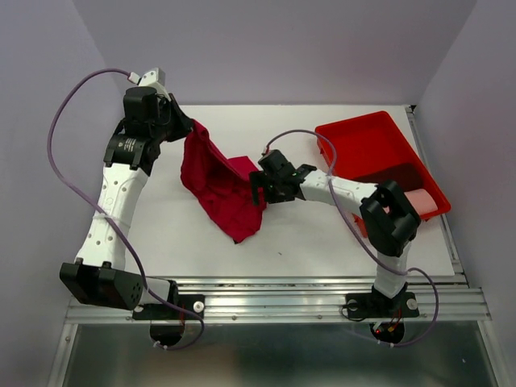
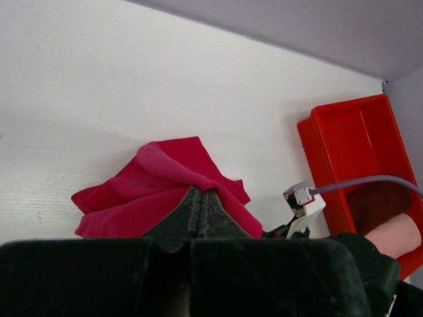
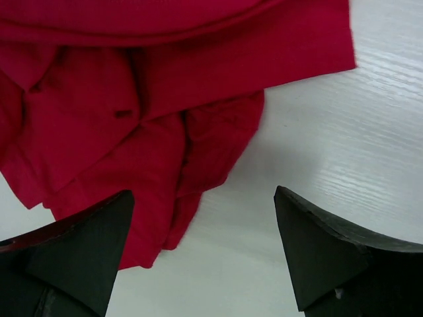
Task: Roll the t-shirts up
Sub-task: Pick up the T-shirt from the center of the board.
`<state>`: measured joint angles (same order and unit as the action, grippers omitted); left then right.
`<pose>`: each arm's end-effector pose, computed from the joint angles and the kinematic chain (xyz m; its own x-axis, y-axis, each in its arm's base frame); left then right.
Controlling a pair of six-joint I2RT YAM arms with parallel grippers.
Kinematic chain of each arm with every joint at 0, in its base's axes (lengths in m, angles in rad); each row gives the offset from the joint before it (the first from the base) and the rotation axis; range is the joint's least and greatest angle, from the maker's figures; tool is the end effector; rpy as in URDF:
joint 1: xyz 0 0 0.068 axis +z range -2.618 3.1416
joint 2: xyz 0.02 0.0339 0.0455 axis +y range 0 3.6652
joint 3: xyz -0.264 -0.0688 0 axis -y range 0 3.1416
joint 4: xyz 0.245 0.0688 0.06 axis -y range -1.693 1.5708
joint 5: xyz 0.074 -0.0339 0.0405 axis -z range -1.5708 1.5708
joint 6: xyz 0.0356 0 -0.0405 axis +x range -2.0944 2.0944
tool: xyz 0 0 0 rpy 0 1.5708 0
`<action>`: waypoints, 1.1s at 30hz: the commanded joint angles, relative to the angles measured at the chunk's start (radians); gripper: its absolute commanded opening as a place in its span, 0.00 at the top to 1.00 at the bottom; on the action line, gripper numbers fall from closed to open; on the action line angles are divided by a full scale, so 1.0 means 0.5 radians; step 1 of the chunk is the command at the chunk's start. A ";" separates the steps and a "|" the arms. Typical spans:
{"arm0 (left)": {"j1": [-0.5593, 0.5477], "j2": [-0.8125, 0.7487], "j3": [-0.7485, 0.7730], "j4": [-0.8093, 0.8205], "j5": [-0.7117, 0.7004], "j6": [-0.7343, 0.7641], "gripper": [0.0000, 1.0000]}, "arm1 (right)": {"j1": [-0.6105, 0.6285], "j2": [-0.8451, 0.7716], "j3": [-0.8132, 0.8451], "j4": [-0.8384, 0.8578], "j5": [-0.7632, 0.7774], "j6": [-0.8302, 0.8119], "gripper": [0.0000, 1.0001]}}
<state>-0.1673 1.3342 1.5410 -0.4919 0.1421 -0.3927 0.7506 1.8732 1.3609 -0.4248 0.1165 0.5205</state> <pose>0.2855 -0.0533 0.4484 -0.3706 -0.3216 -0.8713 0.1700 0.8988 -0.4040 0.3000 0.2741 0.2096 -0.8231 -0.0923 -0.5603 -0.2510 0.9442 0.2132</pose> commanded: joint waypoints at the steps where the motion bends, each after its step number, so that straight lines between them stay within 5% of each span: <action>1: 0.058 -0.045 0.112 0.017 0.013 0.040 1.00 | 0.027 0.101 0.137 0.122 -0.061 0.066 0.09; 6: 0.095 -0.045 0.109 0.005 0.016 0.043 1.00 | 0.027 0.327 0.327 0.153 0.000 0.128 0.18; 9: 0.111 -0.045 0.100 0.011 0.020 0.040 1.00 | 0.027 0.444 0.416 0.153 0.015 0.137 0.39; 10: 0.114 -0.045 0.106 0.011 0.026 0.037 1.00 | 0.027 0.463 0.435 0.144 0.015 0.137 0.56; 12: 0.129 -0.036 0.118 0.005 0.026 0.037 1.00 | 0.027 0.457 0.444 0.135 0.034 0.137 0.76; 13: 0.135 -0.033 0.139 -0.004 0.041 0.058 1.00 | 0.027 0.405 0.438 0.132 0.064 0.134 0.98; 20: 0.377 -0.027 0.387 -0.139 -0.023 0.132 1.00 | -0.090 -0.208 0.276 0.101 0.313 0.030 0.99; 33: 0.773 -0.260 0.584 -0.053 0.335 -0.092 1.00 | -0.114 -1.059 0.316 -0.227 0.595 -0.111 0.99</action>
<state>0.1875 1.2839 1.7752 -0.5827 0.2596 -0.3946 0.6884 1.4117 1.5032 -0.4744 0.3355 0.4931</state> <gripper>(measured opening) 0.017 0.039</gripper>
